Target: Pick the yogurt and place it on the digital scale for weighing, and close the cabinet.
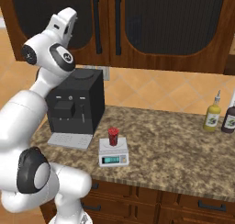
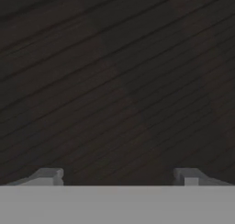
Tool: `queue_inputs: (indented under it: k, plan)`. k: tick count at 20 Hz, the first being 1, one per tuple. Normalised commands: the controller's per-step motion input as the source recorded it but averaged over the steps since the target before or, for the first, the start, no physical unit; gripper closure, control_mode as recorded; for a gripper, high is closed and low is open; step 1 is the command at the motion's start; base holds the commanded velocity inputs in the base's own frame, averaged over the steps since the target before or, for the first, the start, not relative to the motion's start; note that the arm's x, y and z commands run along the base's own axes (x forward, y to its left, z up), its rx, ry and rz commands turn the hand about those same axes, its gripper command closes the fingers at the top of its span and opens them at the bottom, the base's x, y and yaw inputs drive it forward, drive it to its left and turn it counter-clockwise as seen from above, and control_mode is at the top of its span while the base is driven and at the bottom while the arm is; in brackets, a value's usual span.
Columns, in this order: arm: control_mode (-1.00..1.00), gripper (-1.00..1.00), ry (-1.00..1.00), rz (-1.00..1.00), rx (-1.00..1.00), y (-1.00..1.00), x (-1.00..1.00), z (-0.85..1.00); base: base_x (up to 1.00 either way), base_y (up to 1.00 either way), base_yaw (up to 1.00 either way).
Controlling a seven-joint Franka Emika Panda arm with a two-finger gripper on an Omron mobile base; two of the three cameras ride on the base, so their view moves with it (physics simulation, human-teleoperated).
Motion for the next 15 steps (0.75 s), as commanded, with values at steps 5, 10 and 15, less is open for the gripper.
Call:
queue_inputs:
  k: [5,10,15]
  plan:
    - [-1.0,-1.0,-0.05,0.05,0.0,0.0,1.0,-0.26,0.0,0.0,0.0]
    - [-1.0,-1.0,0.0,0.03,0.0,0.0,0.76,-0.35,0.0,0.0,0.0]
    - [-1.0,-1.0,0.0,0.04,0.0,0.0,0.82,-0.49,0.0,0.0,0.0]
